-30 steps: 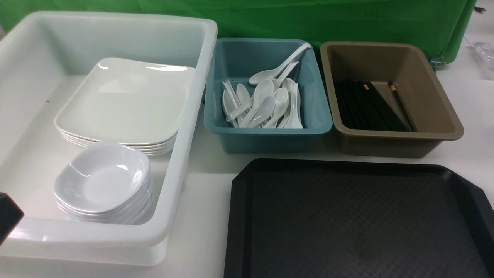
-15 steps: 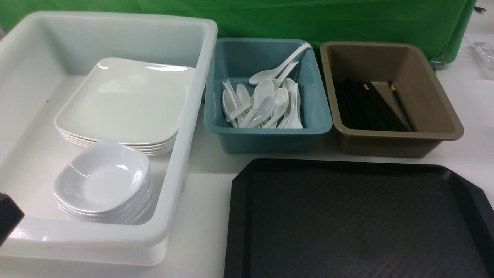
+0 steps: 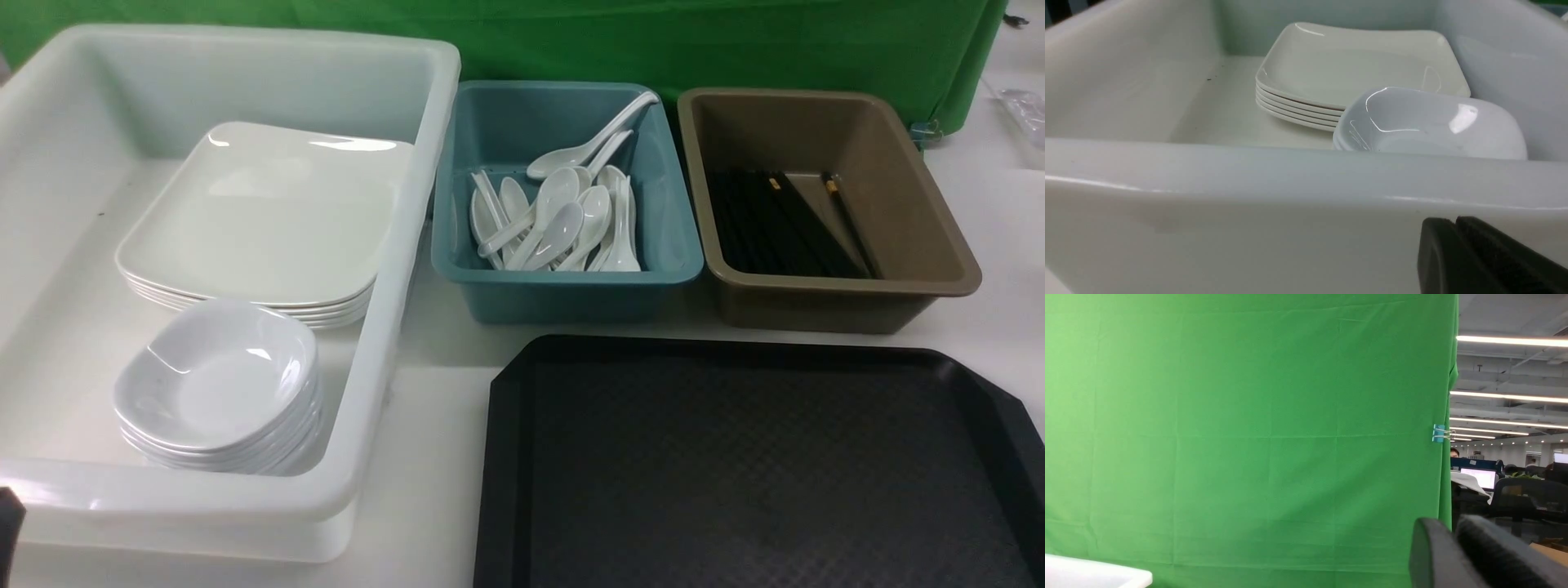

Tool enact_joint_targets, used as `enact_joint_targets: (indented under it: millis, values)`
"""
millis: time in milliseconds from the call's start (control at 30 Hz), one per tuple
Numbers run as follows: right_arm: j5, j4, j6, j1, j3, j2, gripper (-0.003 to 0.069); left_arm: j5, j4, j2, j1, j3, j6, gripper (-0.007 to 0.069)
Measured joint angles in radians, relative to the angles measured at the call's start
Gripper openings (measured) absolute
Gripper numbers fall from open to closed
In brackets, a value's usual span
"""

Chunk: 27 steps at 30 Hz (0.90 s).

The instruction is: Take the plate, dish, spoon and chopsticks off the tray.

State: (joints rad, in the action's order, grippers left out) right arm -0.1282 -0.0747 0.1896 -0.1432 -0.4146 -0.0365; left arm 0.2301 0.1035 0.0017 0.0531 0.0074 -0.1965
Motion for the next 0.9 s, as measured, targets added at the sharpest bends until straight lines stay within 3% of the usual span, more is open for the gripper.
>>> enact_joint_targets:
  millis: [900]
  values:
    - [0.008,0.0,0.007,0.0,0.0,0.002,0.0169,-0.006,-0.013,0.0,-0.002,0.0,-0.002,0.0011]
